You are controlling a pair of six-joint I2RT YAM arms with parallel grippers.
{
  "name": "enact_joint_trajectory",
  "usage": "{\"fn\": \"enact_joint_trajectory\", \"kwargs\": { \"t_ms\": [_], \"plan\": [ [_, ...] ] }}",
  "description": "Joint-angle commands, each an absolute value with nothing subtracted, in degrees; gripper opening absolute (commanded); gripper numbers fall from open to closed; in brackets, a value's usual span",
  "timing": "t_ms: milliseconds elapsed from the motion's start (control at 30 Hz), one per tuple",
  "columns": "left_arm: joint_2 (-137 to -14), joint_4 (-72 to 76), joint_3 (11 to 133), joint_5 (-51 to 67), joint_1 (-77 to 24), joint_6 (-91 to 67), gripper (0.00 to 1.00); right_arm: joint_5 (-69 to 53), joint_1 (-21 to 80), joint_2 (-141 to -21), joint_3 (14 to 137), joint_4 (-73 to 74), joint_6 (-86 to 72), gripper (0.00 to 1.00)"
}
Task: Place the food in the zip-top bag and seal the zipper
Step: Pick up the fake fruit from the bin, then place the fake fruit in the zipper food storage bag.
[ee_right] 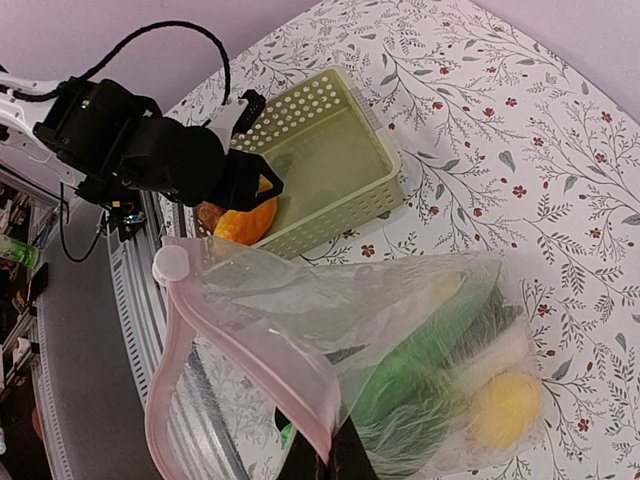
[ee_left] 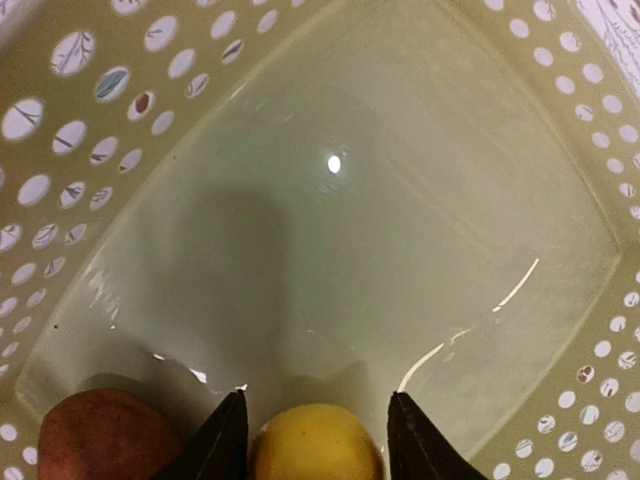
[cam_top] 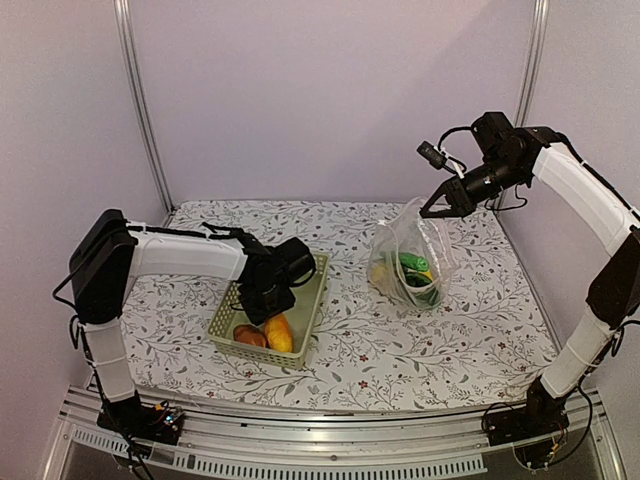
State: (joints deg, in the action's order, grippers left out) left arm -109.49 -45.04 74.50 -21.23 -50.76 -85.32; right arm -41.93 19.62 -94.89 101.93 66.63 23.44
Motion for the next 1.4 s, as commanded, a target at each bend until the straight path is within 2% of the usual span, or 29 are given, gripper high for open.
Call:
{"fn": "enact_joint_trajectory", "kwargs": {
  "t_ms": [0,233,600,867,1100,1367],
  "plan": [
    [-110.6,-42.7,76.6,-20.1,-49.6,-80.2,0.40,-41.5,20.0,-94.7,100.9,66.5,24.2,0.00],
    [-110.5,-42.0,82.5,-23.8,-48.6,-73.0,0.20,-40.8,20.0,-94.7,100.9,66.4,24.2,0.00],
    [-106.3,-39.2,90.2,-31.5,-48.4,-63.4,0.12,-39.7,20.0,-94.7,100.9,66.3,24.2,0.00],
    [-99.3,-16.0,91.1,-30.7,-54.3,-35.1,0.06,-39.1,20.0,-97.0,103.2,67.0,24.2,0.00],
    [-95.7,1.0,89.5,-32.2,-58.1,-20.7,0.00,-39.0,20.0,-99.3,104.8,67.3,23.8,0.00],
    [-90.1,29.7,78.9,-15.7,-61.3,-8.0,0.00,-38.2,20.0,-100.5,106.0,67.7,23.0,0.00]
  ]
}}
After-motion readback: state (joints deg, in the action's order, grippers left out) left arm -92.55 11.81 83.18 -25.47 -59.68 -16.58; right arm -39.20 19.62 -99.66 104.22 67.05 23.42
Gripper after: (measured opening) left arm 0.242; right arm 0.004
